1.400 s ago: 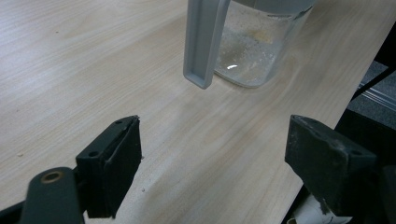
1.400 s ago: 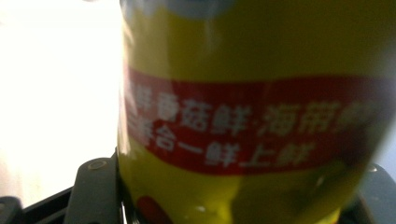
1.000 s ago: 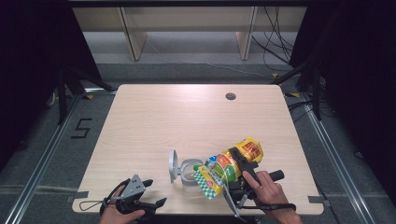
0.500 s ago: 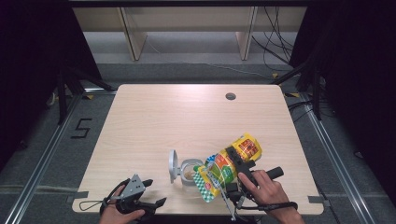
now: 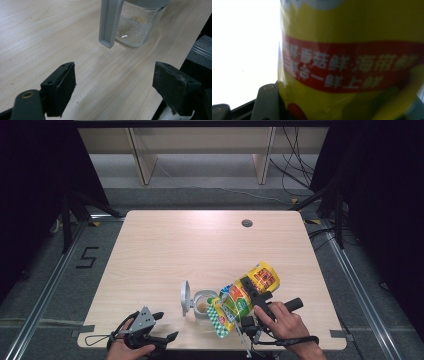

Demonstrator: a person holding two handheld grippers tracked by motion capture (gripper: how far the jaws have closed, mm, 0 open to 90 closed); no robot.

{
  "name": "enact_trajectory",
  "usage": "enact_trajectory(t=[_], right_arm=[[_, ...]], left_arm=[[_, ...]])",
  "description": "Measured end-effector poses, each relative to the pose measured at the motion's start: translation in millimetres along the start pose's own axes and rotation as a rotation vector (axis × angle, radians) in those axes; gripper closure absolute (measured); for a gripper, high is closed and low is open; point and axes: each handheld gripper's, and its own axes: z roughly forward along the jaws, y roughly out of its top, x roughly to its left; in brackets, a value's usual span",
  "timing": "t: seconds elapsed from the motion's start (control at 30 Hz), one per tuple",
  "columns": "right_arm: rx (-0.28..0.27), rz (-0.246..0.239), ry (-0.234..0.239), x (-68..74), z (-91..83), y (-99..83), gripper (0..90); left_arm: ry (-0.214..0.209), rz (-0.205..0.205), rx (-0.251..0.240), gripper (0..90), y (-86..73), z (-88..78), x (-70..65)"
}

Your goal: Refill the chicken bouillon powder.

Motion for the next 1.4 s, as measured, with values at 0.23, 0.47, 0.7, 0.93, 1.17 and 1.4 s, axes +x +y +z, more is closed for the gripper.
enact_trajectory(t=[0.23,0.47,0.7,0.93,1.17,1.4], right_arm=[[-0.014,-0.016,-0.021,-0.6,0.2,-0.3,40.7],[-0.040,-0.051,-0.027,-3.0,1.0,0.2,40.8],[-0.033,-0.053,-0.042,-3.8,-0.7,-0.6,40.9],[-0.043,-0.097,-0.057,-6.7,-0.3,1.6,40.9],[-0.046,-0.099,-0.064,-4.2,0.8,3.5,41.0],[-0.053,-0.108,-0.057,-4.0,4.4,5.1,44.7]], left_arm=[[0.010,0.026,-0.009,18.1,0.7,-0.3,1.7],[0.014,0.030,-0.013,18.1,0.7,-0.1,1.6],[0.008,0.008,-0.011,18.1,0.0,-0.3,0.1],[0.015,0.002,-0.007,18.1,-0.2,-0.8,-0.1],[0.018,0.011,-0.024,17.9,0.3,0.0,0.5],[0.031,-0.003,0.002,17.9,-0.3,-0.9,0.7]])
